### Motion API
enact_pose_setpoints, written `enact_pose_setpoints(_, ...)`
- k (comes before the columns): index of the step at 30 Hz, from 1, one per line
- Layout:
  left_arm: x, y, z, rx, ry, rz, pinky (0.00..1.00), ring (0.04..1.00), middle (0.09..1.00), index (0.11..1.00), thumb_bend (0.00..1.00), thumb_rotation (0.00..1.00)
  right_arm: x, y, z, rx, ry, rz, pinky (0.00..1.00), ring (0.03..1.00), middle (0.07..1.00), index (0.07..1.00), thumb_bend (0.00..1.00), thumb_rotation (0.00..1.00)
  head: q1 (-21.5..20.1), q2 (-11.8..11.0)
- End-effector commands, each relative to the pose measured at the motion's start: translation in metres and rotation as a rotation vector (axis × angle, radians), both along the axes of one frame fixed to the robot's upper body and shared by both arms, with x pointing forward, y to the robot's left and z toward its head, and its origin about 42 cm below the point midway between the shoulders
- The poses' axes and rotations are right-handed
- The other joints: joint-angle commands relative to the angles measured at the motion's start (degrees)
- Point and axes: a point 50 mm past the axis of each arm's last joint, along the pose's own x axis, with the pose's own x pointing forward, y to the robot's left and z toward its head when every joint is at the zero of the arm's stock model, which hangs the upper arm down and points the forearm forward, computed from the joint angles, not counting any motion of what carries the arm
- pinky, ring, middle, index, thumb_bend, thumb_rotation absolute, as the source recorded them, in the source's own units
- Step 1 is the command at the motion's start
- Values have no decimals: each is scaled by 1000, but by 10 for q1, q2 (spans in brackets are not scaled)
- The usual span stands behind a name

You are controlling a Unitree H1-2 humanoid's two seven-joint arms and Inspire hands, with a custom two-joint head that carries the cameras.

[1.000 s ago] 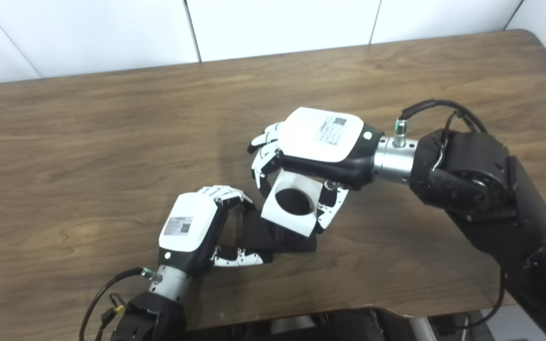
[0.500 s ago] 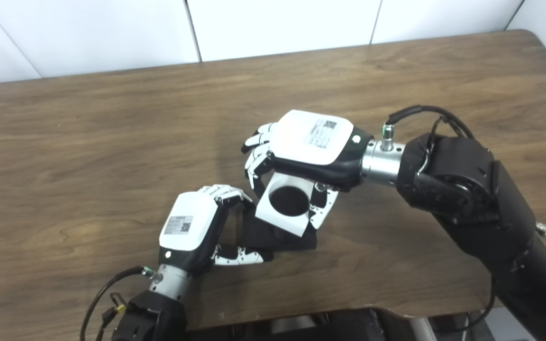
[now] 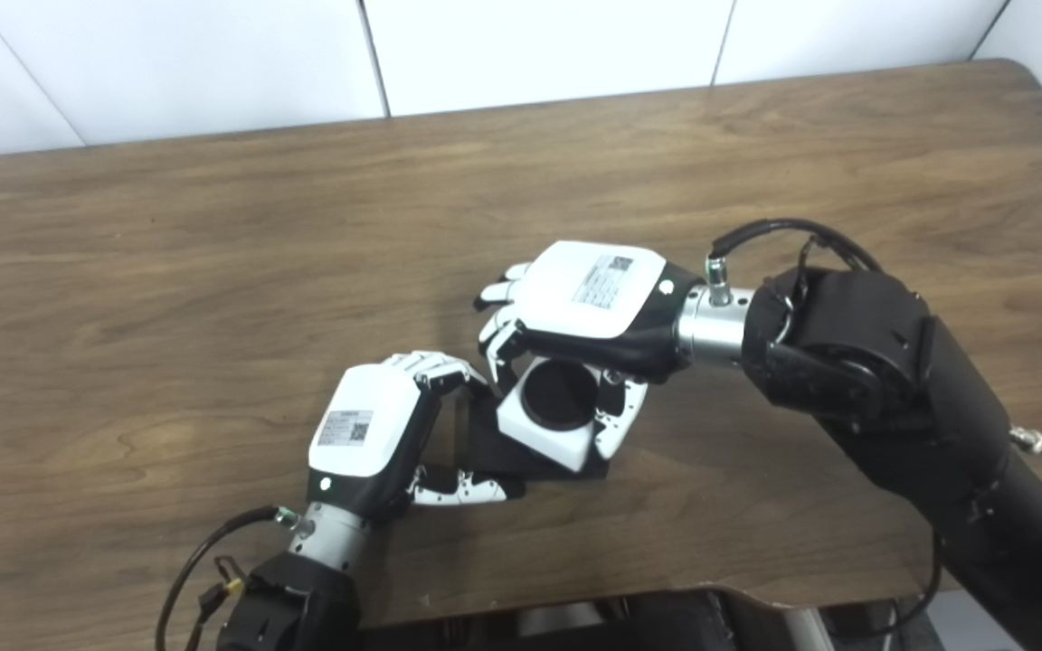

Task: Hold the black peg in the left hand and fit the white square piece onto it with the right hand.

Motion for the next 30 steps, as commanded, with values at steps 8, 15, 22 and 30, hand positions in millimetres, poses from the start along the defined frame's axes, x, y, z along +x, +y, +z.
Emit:
enact_pose_setpoints(8,-3,-1,2,16,10,-3,731,762,706,488,512,49,-1,2,19,-2,-30,-30,964,986,871,717,1000,453,0,0)
enact_pose_setpoints(15,-3,-1,1,18,10,-2,740,762,705,488,512,49,1,-1,27,65,-64,-54,950,985,866,729,1000,512,2,-4)
enact_pose_setpoints(22,-2,2,0,33,13,16,739,757,704,490,508,58,3,-9,33,145,-112,-91,926,956,848,720,998,581,5,-12)
enact_pose_setpoints(30,-1,8,-3,87,-24,81,796,782,792,761,851,515,3,-20,33,189,-118,-129,929,950,837,733,946,582,-2,-16)
